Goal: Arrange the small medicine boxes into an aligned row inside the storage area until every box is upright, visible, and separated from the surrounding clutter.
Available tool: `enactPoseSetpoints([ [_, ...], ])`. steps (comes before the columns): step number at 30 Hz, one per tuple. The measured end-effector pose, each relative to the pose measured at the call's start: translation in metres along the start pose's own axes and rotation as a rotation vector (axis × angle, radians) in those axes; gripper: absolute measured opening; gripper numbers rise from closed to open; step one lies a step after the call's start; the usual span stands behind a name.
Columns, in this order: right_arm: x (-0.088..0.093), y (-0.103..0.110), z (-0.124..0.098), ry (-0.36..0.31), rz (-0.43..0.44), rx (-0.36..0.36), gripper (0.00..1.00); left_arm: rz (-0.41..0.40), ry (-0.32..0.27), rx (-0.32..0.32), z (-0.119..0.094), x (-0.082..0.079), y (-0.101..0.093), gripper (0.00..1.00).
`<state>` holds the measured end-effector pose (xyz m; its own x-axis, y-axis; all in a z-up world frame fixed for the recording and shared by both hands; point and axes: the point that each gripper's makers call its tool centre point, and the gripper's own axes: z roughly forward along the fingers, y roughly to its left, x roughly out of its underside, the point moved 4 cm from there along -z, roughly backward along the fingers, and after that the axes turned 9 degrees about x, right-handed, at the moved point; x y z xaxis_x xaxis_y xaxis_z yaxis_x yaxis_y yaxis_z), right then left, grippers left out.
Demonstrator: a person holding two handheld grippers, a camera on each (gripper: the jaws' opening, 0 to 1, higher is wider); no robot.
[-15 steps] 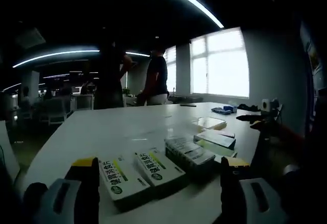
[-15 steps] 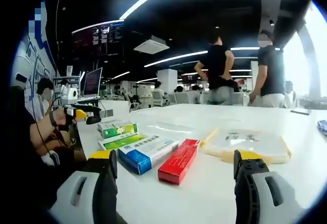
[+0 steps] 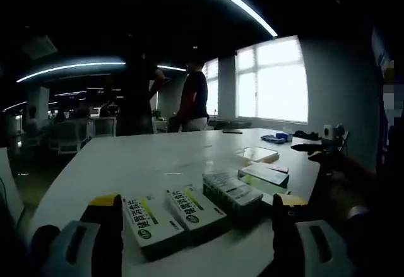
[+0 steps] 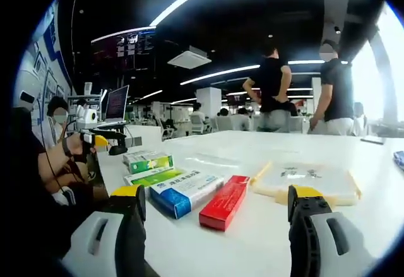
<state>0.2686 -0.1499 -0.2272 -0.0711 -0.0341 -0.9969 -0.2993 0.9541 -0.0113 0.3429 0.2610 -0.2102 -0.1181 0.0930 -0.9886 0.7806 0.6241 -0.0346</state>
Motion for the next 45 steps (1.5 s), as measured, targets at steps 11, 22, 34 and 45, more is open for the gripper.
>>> enactPoseSetpoints([
  [11, -0.009, 0.000, -0.003, -0.026, 0.019, -0.005, 0.92, -0.003, -0.010, -0.001, -0.001, -0.006, 0.000, 0.99],
  [22, -0.010, 0.004, -0.002, -0.027, 0.026, -0.017, 0.92, -0.015, 0.010, -0.022, -0.004, 0.000, 0.003, 0.99],
  [34, -0.015, 0.010, -0.007, -0.042, 0.029, -0.028, 0.92, 0.004, 0.028, -0.044, -0.007, 0.001, 0.006, 0.99],
  [45, -0.019, 0.015, -0.008, -0.037, 0.008, -0.035, 0.92, 0.007, 0.061, -0.078, -0.011, 0.006, 0.009, 0.99],
])
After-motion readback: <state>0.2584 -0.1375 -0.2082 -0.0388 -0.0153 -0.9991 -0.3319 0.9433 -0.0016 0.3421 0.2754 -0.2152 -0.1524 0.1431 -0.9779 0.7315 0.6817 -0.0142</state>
